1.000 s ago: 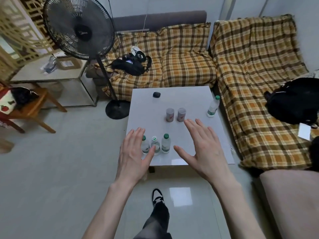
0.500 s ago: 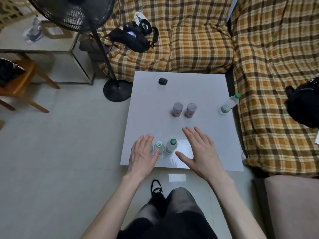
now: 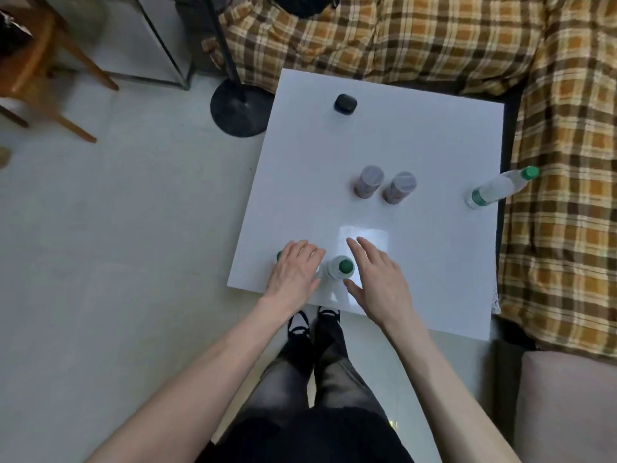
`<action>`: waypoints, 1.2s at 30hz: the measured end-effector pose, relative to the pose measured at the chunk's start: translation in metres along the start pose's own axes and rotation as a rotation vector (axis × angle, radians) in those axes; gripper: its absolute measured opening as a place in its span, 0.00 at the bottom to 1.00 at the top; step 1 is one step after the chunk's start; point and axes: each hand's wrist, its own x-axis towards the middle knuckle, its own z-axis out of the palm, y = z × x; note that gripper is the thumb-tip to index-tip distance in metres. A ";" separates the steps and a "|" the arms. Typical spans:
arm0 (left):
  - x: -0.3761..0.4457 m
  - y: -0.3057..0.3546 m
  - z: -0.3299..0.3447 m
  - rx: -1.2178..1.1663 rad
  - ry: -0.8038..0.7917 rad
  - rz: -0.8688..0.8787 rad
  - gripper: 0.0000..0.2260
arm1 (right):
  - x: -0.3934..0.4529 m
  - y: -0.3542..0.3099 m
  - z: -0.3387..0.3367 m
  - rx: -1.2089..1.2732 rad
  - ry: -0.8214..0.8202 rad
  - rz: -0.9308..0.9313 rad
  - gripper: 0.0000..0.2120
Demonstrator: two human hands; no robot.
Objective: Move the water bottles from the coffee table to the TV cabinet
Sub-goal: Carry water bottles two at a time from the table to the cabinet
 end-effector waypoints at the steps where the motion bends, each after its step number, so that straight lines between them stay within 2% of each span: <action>1: 0.005 -0.001 0.005 0.005 0.006 -0.005 0.22 | 0.009 0.002 0.007 -0.009 -0.019 0.022 0.37; 5: 0.026 -0.009 0.021 0.043 -0.023 -0.031 0.17 | 0.038 0.009 0.026 -0.049 -0.108 0.042 0.33; 11: 0.035 -0.011 0.027 0.103 -0.111 -0.097 0.13 | 0.059 0.018 0.034 -0.080 -0.215 0.014 0.18; 17: 0.032 0.010 0.024 0.050 -0.061 -0.161 0.11 | 0.065 0.019 0.038 -0.113 -0.274 -0.078 0.12; 23: 0.021 0.039 -0.003 -0.101 0.068 -0.203 0.09 | 0.050 0.027 0.017 -0.179 -0.249 -0.133 0.06; 27: 0.001 0.050 -0.044 -0.223 0.164 -0.259 0.11 | 0.027 0.019 -0.022 -0.151 -0.202 -0.187 0.07; 31: -0.038 0.055 -0.099 -0.380 0.362 -0.340 0.10 | -0.002 0.002 -0.073 -0.065 -0.093 -0.289 0.08; 36: -0.108 0.054 -0.159 -0.461 0.589 -0.450 0.09 | -0.024 -0.031 -0.137 -0.022 0.067 -0.460 0.12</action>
